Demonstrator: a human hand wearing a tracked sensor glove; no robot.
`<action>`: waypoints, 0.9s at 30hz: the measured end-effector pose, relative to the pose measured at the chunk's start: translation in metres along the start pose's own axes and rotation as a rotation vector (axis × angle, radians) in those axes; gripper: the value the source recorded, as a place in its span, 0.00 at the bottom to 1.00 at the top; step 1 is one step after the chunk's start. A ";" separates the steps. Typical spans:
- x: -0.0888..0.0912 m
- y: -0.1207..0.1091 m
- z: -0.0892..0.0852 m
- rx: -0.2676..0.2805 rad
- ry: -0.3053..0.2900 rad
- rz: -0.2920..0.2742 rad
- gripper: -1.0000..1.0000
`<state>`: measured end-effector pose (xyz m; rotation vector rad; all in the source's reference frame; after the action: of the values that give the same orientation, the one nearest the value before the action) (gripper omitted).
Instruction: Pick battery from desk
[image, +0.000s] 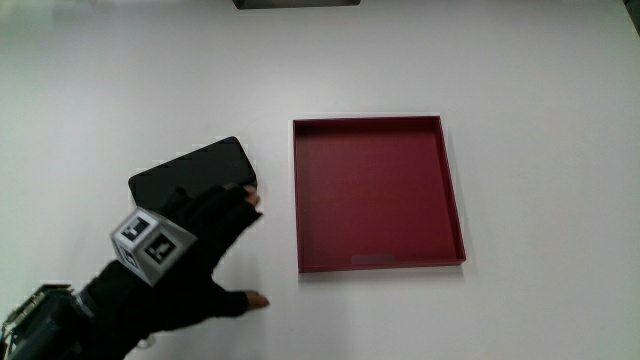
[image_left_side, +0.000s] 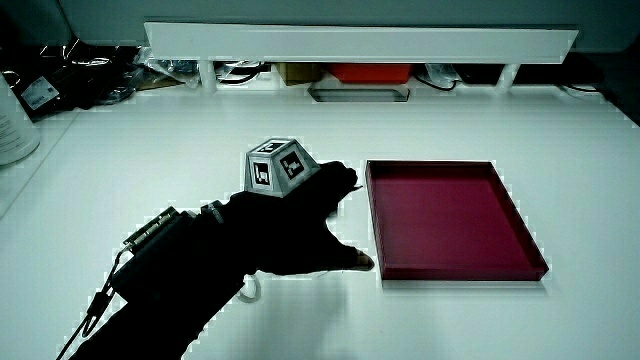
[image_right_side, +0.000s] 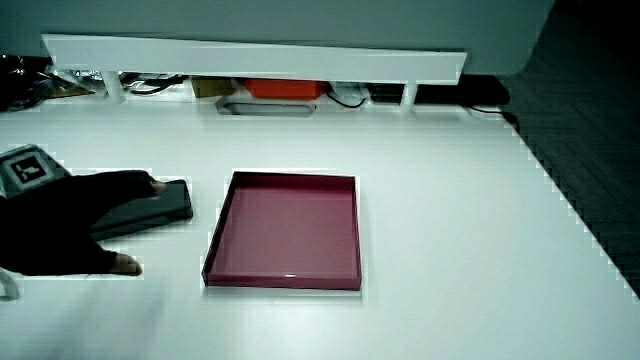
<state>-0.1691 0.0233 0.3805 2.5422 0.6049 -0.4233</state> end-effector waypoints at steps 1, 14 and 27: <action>-0.003 0.002 0.001 0.013 -0.008 0.026 0.50; -0.057 0.036 -0.002 -0.030 -0.095 0.226 0.50; -0.102 0.061 -0.030 -0.128 -0.156 0.359 0.50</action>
<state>-0.2216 -0.0431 0.4694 2.3993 0.1089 -0.4320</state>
